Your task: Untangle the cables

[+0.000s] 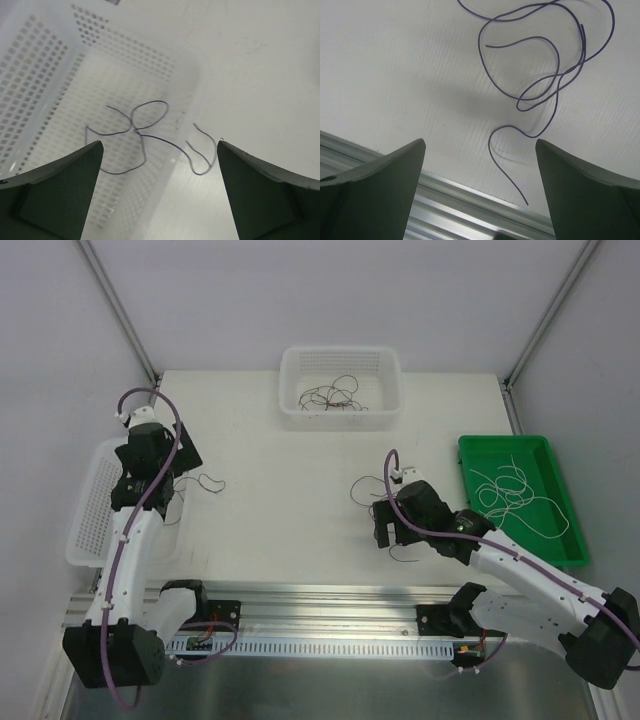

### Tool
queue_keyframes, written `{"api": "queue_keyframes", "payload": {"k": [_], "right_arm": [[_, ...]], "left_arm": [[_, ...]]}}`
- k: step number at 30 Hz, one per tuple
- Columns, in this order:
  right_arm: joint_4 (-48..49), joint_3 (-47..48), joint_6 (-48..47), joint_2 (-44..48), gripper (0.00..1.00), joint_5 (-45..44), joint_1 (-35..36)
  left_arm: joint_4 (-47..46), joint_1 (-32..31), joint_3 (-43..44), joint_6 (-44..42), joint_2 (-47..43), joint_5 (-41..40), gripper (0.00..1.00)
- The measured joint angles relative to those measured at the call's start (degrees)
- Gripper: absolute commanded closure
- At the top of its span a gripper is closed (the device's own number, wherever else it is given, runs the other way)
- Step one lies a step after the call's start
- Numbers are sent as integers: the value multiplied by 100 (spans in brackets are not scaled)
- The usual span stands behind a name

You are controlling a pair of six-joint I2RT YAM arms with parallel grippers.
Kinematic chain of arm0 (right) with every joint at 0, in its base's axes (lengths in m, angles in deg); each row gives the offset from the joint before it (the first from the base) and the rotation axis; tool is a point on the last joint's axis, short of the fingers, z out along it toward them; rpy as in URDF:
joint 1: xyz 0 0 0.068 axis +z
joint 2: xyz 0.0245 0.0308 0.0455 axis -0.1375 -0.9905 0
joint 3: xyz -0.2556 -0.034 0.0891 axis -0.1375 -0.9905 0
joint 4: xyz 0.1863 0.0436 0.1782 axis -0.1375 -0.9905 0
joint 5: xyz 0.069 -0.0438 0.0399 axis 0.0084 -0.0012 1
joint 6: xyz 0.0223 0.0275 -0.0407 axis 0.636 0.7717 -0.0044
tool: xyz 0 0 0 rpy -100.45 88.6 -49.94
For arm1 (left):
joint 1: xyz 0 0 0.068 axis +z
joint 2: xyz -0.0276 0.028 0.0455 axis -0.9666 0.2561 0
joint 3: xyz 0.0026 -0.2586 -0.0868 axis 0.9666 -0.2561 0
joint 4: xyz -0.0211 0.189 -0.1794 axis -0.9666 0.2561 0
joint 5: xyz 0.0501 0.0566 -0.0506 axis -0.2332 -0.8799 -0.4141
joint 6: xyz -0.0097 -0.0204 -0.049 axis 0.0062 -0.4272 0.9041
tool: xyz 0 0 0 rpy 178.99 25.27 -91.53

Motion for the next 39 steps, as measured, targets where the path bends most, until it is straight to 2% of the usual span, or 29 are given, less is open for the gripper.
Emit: {"api": "queue_keyframes", "payload": {"k": [3, 8, 16, 23, 26, 35, 36, 37, 39], "right_arm": [[9, -59, 22, 140, 3, 7, 0], [13, -164, 20, 382, 3, 42, 0], [111, -348, -46, 780, 2, 129, 0], [356, -621, -203, 905, 2, 363, 0], [439, -706, -308, 914, 2, 439, 0], [577, -782, -612, 1016, 2, 555, 0], [599, -789, -632, 1021, 2, 562, 0], [619, -798, -649, 1027, 2, 573, 0], [651, -813, -671, 1032, 2, 601, 0]], "left_arm": [[-11, -726, -249, 509, -542, 188, 1], [35, -1661, -1021, 1591, -984, -153, 1], [-162, -2406, -1473, 3051, -74, -999, 13], [-575, -2771, -1668, 4054, 651, -2055, 28], [-734, -2806, -1668, 4400, 1025, -2400, 32], [-872, -2844, -1609, 5038, 1928, -3062, 58], [-887, -2844, -1580, 5064, 1987, -3110, 62], [-907, -2844, -1550, 5080, 2033, -3136, 76], [-940, -2841, -1502, 5080, 2063, -3176, 84]]}}
